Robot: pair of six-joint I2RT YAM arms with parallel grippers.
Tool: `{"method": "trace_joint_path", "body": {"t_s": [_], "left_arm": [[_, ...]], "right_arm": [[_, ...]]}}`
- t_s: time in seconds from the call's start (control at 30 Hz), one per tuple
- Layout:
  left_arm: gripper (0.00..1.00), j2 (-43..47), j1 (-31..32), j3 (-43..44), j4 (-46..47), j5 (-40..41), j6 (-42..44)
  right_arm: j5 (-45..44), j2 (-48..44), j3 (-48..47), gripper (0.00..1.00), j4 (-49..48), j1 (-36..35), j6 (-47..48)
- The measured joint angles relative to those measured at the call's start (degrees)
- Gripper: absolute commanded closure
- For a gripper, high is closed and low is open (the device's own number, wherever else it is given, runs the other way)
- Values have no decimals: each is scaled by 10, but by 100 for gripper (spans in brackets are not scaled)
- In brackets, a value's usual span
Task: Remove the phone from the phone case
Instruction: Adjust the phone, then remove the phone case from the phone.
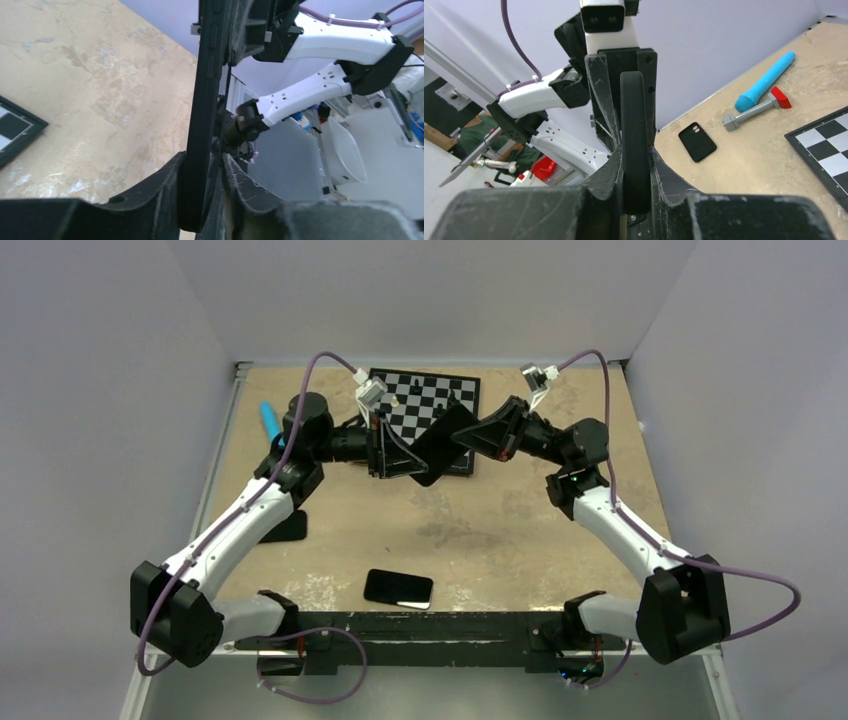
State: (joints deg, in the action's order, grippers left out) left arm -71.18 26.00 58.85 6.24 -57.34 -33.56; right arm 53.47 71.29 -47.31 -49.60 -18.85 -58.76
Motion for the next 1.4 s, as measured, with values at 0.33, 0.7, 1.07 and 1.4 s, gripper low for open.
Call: {"method": "trace_joint_path", "body": {"t_s": [0.33,0.7,1.07,1.4], "left_arm": [[47,229,0,-57,-158,189,42],[49,323,0,-85,-291,228,52],[78,318,0,-123,-287,140,40],[100,310,-1,-125,-269,58,63]], "right_arm": [[17,20,33,100,-51,-21,-54],[48,83,33,100,-103,-97,-94],[67,84,33,100,-148,-100,-129],[98,86,33,100,-208,-104,-165]]}}
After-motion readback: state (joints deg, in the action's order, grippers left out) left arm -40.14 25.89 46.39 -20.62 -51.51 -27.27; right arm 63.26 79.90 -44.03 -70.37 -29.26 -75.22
